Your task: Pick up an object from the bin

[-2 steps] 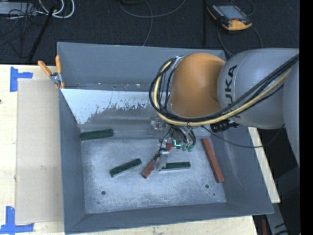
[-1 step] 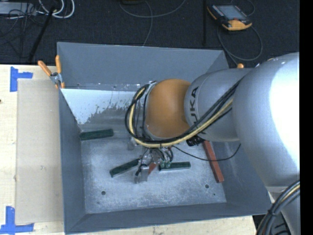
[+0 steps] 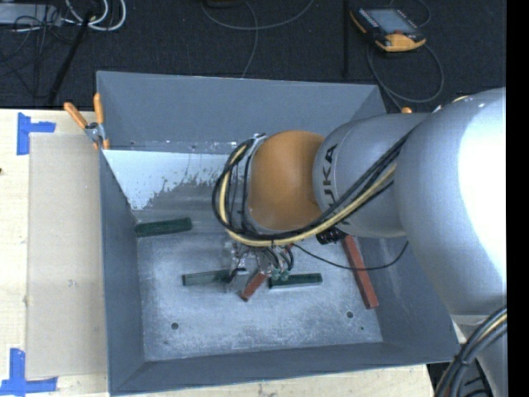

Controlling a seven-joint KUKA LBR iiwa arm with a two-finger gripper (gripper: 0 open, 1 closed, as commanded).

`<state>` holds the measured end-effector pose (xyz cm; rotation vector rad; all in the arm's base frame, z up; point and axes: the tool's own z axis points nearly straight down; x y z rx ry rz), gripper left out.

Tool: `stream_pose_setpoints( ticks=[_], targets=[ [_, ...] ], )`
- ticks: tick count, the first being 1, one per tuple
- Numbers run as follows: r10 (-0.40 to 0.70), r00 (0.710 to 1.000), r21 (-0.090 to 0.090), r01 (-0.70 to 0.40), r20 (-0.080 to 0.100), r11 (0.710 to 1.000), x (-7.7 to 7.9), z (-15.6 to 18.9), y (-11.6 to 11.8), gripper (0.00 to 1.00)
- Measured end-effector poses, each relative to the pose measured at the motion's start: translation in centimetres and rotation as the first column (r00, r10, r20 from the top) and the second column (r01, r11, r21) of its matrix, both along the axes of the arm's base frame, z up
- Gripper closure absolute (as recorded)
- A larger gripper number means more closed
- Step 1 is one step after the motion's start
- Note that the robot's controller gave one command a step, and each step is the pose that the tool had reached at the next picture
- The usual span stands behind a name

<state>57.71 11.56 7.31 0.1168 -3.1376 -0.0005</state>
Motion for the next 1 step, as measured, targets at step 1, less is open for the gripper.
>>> stream_pose_setpoints(
  ticks=[1],
  targets=[
    [0.007,1.000,0.001,-0.007,0.011,1.000,0.83,13.38,-0.85,1.00]
  ],
)
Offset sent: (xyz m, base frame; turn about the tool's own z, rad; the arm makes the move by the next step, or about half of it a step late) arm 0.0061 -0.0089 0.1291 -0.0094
